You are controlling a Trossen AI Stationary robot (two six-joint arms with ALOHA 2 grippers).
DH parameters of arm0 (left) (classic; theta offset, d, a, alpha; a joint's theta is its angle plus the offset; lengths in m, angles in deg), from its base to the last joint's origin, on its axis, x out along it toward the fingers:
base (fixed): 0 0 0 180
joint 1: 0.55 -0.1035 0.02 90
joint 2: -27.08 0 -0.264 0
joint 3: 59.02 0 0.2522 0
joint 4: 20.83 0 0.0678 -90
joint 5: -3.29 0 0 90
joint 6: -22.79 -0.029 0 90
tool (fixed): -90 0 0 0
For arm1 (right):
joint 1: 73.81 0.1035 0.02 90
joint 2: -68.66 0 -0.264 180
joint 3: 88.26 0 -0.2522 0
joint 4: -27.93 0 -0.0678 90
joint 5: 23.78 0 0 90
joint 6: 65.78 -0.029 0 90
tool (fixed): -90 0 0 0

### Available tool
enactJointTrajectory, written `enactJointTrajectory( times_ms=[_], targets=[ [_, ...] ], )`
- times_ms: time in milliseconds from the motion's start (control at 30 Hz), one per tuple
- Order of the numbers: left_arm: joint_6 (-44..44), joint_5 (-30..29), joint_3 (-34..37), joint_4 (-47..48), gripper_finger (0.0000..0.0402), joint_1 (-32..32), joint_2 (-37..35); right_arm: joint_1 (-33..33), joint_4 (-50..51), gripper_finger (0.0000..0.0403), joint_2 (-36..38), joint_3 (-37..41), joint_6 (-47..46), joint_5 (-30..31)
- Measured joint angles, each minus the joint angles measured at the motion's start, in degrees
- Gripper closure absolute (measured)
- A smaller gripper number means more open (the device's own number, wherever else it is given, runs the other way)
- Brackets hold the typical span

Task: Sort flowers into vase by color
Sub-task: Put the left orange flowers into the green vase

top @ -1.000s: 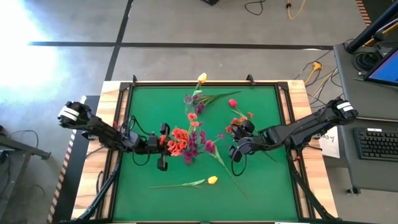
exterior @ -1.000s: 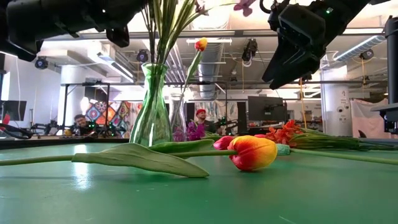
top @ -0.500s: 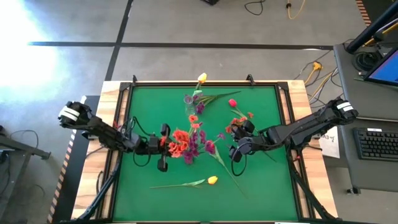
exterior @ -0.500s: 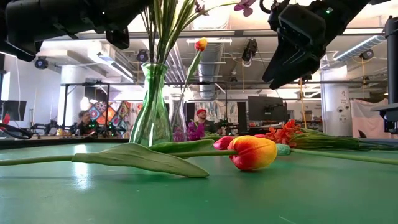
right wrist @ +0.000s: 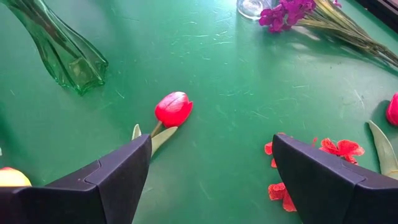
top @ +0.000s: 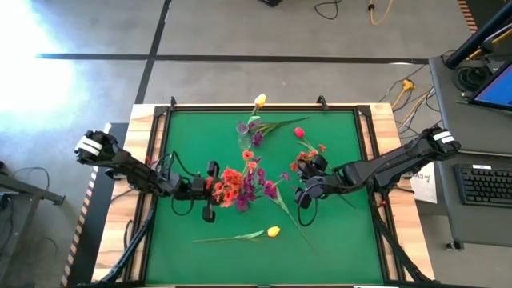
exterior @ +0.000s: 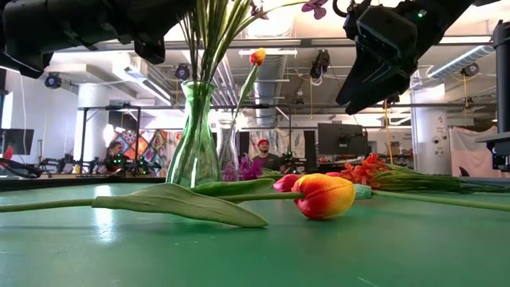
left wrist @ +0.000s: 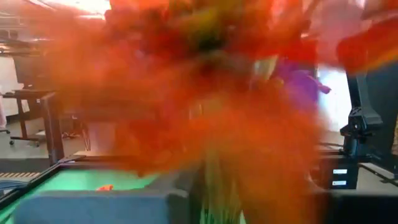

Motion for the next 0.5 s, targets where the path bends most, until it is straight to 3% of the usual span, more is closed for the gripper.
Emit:
enactJointTrajectory(
  times_ms=[333, 500],
  targets=[
    [6.9, 0.0, 0.0, 5.3, 0.0204, 0.3, 0.0, 0.0, 0.0, 0.0077, 0.0, 0.0, 0.1, -0.1],
    [8.7, -0.1, 0.0, 8.0, 0.0163, 0.3, 0.0, 0.0, 0.0, 0.0077, 0.0, 0.0, 0.1, -0.2]
  ],
)
